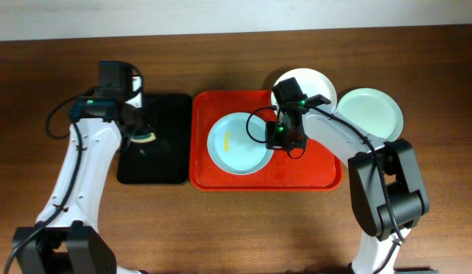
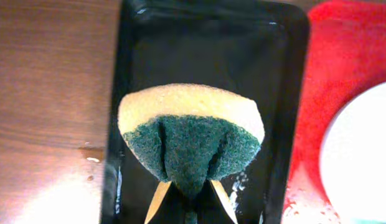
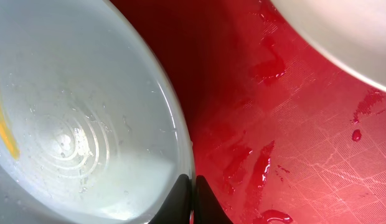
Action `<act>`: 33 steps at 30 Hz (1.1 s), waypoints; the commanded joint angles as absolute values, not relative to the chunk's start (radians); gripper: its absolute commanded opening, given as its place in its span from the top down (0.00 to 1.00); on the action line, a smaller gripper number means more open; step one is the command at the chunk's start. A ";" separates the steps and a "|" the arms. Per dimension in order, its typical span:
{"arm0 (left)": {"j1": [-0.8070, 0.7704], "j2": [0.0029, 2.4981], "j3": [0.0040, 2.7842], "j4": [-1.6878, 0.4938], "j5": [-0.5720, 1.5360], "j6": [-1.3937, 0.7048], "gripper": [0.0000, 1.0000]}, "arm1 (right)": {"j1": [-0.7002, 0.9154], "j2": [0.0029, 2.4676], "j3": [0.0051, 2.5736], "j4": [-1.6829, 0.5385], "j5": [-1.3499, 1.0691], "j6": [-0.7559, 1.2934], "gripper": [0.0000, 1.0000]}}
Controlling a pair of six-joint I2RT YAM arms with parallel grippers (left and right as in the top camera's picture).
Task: Clean dirty plates on tray and stack at the side
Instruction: 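Move the sponge in the left gripper up and right over the black tray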
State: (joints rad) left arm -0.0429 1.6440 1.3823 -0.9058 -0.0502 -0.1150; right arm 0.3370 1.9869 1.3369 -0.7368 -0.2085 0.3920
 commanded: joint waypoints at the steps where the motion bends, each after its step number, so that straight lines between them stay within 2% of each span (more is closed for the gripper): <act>1: -0.066 1.674 1.388 -0.908 -0.057 -0.100 1.00 | 0.340 2.002 1.346 -0.744 -0.199 0.393 0.96; 33: -0.065 1.902 1.388 -0.966 -0.048 -0.100 1.00 | 0.340 2.002 1.346 -0.744 -0.198 0.393 0.96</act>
State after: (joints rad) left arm -0.0654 1.8984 1.3823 -0.9649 -0.0494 -0.1154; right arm 0.3370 1.9869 1.3369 -0.7368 -0.2085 0.3931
